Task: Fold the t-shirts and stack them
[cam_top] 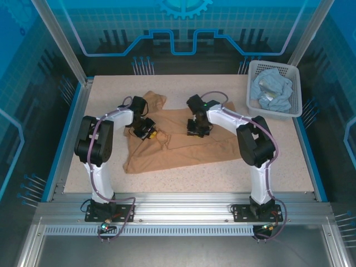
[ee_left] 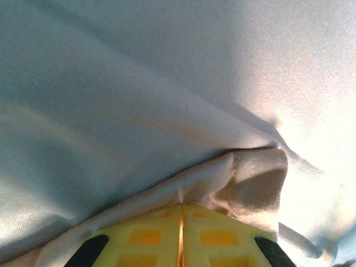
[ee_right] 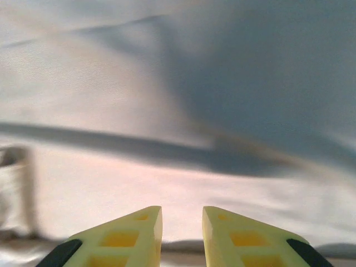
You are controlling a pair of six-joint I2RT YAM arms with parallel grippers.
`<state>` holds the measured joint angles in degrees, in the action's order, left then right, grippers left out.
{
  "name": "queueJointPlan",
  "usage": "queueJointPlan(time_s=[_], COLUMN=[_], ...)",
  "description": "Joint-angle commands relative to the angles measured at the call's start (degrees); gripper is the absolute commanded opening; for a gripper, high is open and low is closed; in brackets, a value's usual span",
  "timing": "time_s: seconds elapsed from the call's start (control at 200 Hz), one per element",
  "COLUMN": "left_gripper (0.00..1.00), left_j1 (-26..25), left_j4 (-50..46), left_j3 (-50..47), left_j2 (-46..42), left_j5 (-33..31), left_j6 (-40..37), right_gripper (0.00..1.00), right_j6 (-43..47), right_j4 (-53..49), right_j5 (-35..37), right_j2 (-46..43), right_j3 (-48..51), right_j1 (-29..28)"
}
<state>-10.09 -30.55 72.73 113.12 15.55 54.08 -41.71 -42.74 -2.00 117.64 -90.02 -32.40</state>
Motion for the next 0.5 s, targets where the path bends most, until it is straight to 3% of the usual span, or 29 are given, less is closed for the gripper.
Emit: queueJointPlan(time_s=[0.0, 0.28, 0.49], left_gripper=[0.1, 0.1, 0.1], left_j1=[0.16, 0.16, 0.15], left_j4=[-0.67, -1.18, -1.79], left_j3=[0.65, 1.19, 2.12], left_j2=[2.02, 2.76, 3.31], left_j5=[0.4, 1.13, 1.15], left_j6=[0.52, -0.34, -0.88], right_gripper=[0.26, 0.23, 0.23], right_j6=[-3.2, -8.32, -10.39], right_j4=[0.93, 0.82, -2.15], right_j5=[-2.63, -5.28, -4.47], right_j2=[1.35, 11.53, 14.99], right_j3=[-4.71, -17.48, -19.06], right_j1=[-4.18, -9.68, -10.17])
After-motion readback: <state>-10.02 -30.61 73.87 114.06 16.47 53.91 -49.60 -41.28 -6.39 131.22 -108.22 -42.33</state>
